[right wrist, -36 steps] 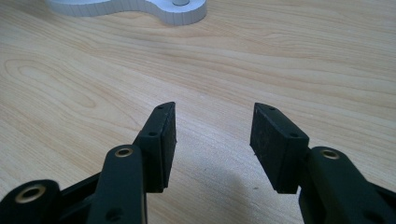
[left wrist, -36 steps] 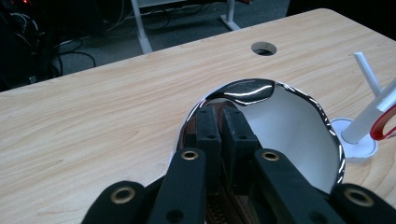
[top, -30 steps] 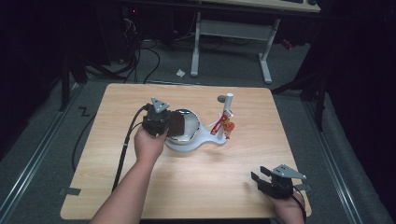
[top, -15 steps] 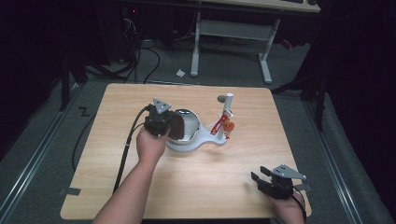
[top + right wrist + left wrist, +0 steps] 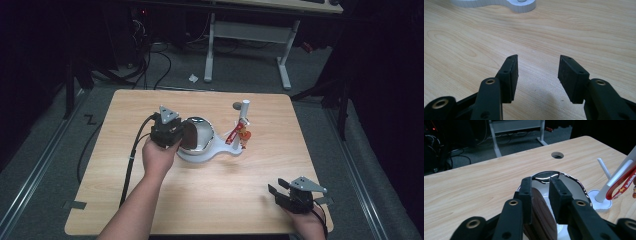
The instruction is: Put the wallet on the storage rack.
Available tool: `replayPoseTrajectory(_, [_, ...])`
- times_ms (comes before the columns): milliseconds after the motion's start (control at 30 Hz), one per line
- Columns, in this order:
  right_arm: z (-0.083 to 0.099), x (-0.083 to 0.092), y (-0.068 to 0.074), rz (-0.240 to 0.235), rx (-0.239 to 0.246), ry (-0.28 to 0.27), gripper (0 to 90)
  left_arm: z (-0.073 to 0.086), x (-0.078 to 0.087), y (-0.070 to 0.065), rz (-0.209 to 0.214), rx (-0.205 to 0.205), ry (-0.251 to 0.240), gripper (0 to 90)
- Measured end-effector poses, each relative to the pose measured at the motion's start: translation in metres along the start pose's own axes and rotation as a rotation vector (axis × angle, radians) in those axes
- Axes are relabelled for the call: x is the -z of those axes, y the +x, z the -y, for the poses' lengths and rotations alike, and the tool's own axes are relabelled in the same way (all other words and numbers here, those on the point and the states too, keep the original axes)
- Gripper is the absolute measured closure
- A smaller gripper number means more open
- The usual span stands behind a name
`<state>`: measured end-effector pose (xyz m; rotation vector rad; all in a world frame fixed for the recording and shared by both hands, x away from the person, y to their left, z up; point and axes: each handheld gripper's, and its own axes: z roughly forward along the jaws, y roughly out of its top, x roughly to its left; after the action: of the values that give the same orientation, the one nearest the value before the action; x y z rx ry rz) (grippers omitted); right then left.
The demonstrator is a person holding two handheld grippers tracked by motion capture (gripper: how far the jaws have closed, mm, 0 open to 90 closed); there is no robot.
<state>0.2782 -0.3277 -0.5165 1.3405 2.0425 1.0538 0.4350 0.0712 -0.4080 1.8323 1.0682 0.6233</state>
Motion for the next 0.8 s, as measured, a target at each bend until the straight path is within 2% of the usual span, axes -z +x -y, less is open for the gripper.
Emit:
replayPoseTrajectory(200, [0.000, 0.000, -0.001, 0.003, -0.005, 0.002, 50.8, 0.004, 0.005, 0.005, 0.009, 0.011, 0.002, 67.6])
replayPoseTrajectory(800, [0.000, 0.000, 0.000, 0.005, 0.000, 0.000, 50.8, 0.014, 0.019, 0.006, 0.034, 0.015, -0.015, 59.4])
